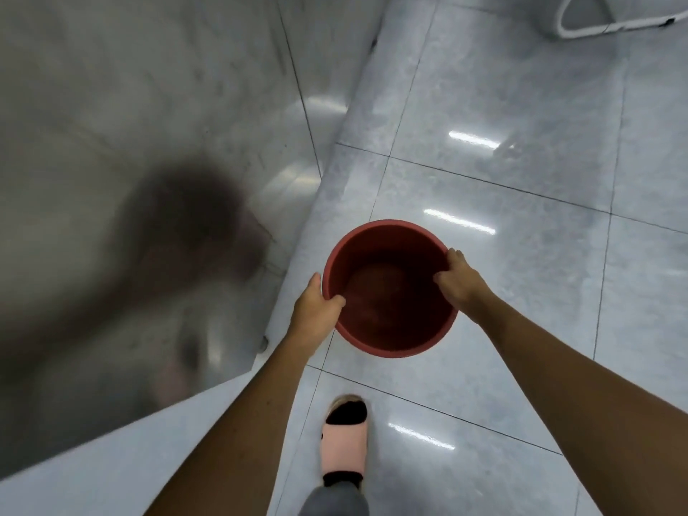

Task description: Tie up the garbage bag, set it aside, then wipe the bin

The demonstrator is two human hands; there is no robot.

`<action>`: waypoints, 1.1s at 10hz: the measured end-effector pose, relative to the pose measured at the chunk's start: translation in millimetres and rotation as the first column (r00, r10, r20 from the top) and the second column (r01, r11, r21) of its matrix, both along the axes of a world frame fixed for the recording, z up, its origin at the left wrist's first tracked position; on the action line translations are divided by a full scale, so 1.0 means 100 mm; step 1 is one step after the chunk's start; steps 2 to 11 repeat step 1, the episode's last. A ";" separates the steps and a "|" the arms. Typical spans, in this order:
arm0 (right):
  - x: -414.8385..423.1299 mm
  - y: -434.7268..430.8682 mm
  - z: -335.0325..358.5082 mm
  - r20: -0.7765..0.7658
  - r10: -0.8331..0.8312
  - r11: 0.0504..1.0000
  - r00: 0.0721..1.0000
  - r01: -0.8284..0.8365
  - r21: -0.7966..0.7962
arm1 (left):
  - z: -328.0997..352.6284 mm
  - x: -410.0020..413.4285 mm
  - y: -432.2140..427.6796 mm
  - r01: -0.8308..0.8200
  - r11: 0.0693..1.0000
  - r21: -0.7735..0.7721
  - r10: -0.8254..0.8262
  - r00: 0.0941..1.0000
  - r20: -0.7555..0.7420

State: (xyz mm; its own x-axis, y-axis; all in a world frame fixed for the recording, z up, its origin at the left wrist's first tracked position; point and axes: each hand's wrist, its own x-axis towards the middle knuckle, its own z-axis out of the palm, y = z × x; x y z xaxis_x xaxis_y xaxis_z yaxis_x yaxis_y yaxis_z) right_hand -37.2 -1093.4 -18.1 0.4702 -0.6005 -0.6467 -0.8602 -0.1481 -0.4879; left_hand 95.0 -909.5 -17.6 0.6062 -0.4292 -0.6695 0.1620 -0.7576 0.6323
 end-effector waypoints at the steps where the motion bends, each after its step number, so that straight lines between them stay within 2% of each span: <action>1: 0.01 0.11 0.35 -0.060 0.206 0.966 0.977 -0.212 -0.146 | 0.36 -0.17 0.14 0.009 0.996 0.087 -0.019 0.993 0.118; 11: 0.01 0.11 0.35 -0.060 0.206 0.966 0.977 -0.212 -0.146 | 0.36 -0.17 0.14 0.009 0.996 0.087 -0.019 0.993 0.118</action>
